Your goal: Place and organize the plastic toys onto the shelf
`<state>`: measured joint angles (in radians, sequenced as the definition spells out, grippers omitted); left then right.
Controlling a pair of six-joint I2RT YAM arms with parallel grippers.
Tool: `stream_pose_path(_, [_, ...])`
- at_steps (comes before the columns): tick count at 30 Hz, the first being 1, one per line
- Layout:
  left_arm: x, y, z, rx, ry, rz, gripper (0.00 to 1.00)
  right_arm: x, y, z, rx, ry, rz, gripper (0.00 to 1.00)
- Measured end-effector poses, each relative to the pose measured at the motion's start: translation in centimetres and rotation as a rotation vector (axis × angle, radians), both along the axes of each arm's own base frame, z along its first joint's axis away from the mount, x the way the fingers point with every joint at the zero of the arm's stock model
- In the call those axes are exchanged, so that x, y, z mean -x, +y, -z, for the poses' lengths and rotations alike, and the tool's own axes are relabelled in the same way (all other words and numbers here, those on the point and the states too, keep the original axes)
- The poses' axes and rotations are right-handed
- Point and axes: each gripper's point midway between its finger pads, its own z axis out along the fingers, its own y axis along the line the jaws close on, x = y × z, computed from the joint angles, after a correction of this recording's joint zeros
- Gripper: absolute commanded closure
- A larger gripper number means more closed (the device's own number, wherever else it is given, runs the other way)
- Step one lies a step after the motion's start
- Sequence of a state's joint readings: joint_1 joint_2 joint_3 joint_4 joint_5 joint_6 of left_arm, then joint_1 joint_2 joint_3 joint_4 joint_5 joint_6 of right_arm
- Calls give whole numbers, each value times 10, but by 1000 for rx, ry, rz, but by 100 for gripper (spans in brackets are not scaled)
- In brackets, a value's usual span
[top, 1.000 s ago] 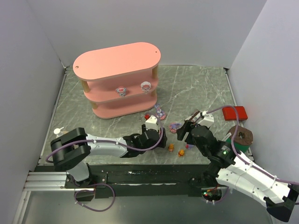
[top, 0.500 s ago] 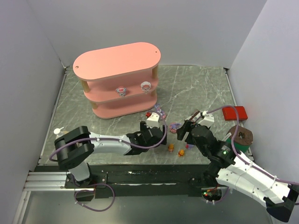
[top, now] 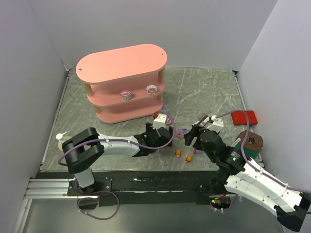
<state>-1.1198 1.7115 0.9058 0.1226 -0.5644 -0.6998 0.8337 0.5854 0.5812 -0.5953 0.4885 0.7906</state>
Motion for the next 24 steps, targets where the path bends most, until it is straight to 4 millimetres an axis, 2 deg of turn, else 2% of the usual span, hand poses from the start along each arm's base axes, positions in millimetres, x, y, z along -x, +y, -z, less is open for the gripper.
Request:
stream_pose_path(8, [3, 5, 5, -32, 13, 12, 13, 0, 0, 0, -2, 1, -1, 13])
stream_pose_path(16, [3, 9, -3, 2, 30, 18, 7, 2, 11, 4, 10, 7, -77, 13])
stream_pose_path(19, [0, 15, -16, 38, 27, 11, 6, 2, 22, 6, 13, 9, -138, 26])
stream_pose_path(20, [-2, 18, -22, 55, 23, 6, 6, 2, 25, 7, 13, 9, -156, 33])
stream_pose_path(22, [-6, 25, -40, 103, 11, -8, 6, 2, 37, 9, 6, 16, -206, 41])
stream_pose_path(23, [-9, 29, -45, 118, 6, -20, 6, 2, 44, 11, 0, 25, -236, 51])
stream_pose_path(24, [-13, 34, -52, 147, 1, -34, 6, 2, 49, 12, -4, 30, -255, 56])
